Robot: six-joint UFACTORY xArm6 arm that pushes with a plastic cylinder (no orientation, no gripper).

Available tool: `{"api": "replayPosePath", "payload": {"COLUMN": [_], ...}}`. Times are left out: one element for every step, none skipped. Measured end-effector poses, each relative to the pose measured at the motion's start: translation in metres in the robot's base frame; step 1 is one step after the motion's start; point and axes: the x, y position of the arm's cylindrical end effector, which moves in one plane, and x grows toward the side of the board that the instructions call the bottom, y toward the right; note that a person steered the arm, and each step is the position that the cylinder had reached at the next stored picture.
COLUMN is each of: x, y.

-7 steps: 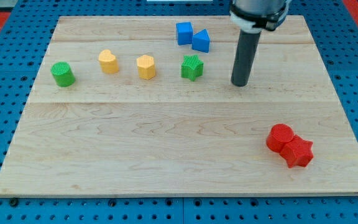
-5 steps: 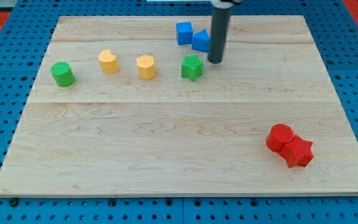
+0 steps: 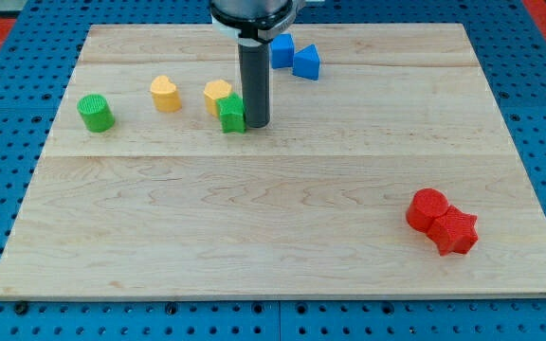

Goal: Push green star closer to green circle

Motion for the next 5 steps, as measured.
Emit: {"api": "replayPosePath", "payload": {"x": [0.0, 0.01, 0.045, 0.049, 0.03], "y": [-0.022, -0.058, -0.097, -0.038, 0.006]}}
